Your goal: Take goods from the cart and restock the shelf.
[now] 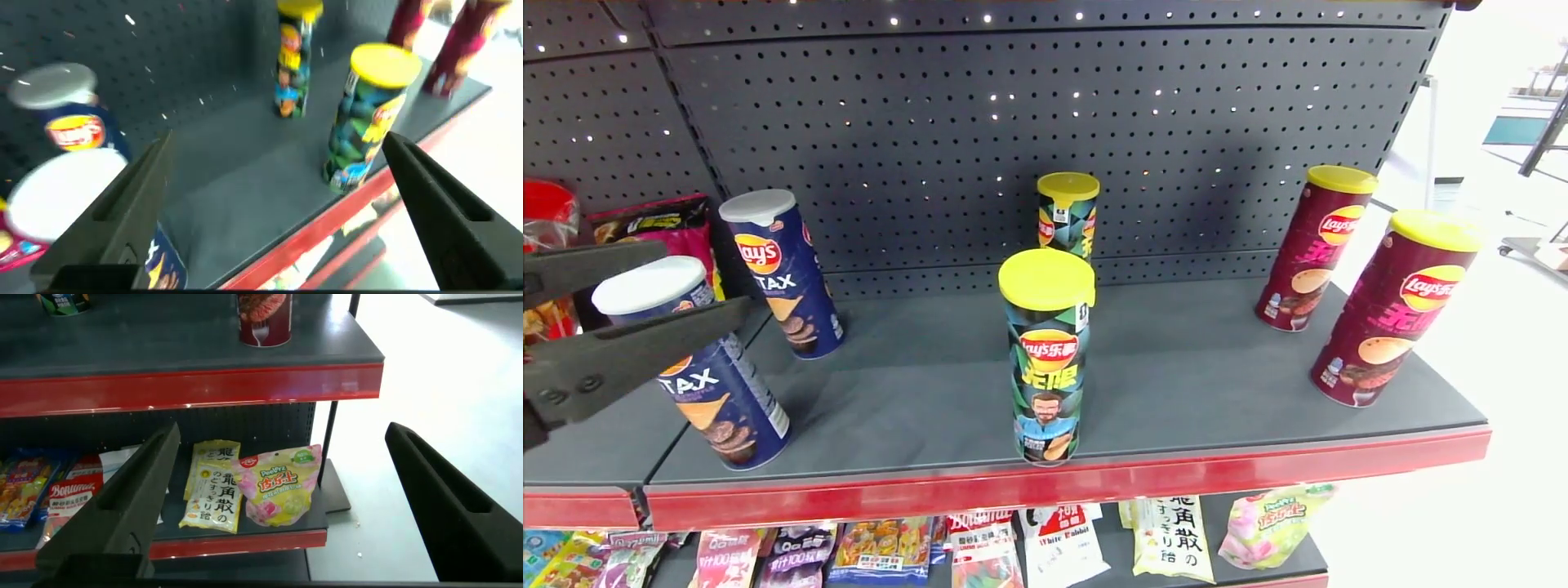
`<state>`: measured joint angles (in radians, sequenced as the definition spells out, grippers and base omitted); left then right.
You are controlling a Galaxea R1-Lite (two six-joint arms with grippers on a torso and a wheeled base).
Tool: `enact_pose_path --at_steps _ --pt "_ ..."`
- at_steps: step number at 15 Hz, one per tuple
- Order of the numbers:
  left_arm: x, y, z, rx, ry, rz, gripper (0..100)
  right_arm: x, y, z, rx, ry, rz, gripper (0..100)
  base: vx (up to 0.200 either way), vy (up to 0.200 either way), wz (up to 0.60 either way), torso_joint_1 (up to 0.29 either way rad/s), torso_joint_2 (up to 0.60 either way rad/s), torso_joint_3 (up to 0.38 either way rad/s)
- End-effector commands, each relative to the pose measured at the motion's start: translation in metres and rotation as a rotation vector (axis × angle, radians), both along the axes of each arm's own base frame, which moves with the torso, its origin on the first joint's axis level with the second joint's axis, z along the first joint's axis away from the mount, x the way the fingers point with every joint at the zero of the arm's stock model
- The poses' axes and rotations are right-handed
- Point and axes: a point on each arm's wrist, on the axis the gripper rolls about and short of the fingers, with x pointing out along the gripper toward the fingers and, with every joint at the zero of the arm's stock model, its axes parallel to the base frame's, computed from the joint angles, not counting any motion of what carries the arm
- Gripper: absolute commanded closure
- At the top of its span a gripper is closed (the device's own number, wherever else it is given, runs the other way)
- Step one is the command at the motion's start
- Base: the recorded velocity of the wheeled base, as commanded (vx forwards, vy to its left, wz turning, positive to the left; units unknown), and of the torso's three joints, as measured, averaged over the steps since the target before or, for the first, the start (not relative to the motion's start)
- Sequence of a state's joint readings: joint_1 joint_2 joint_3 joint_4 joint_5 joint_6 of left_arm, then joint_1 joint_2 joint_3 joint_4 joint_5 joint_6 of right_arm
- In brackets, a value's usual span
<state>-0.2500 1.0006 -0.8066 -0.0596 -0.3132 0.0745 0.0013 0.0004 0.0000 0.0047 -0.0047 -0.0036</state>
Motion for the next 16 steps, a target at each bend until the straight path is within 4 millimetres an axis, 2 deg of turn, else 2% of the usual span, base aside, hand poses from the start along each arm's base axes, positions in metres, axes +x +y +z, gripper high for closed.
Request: enact_pose_path --at_steps 1,3,7,9,16 --pt "0.051 -0.018 -0.015 0.043 0.09 0.007 0 0.0 0.0 0.0 0.001 -0.001 0.0 0 0.0 0.0 0.0 0.0 0.0 0.0" --pt "0.078 -0.035 -0.023 0.06 0.12 -0.014 0 0.0 0.0 0.0 0.001 -0.001 0.0 0 0.0 0.0 0.0 0.0 0.0 0.0" --pt "0.119 -0.069 -0.034 0.098 0.184 -0.058 0 0.0 0.0 0.0 -0.001 -0.001 0.0 0 0.0 0.0 0.0 0.0 0.0 0.0" --pt "0.133 -0.076 -0.04 0.108 0.212 -0.064 0 0.0 0.0 0.0 -0.001 -0.001 0.0 0 0.0 0.0 0.0 0.0 0.0 0.0" --pt "0.148 -0.095 -0.074 0.173 0.354 -0.101 0 0.0 0.0 0.0 -0.001 -0.001 0.0 0 0.0 0.0 0.0 0.0 0.0 0.0"
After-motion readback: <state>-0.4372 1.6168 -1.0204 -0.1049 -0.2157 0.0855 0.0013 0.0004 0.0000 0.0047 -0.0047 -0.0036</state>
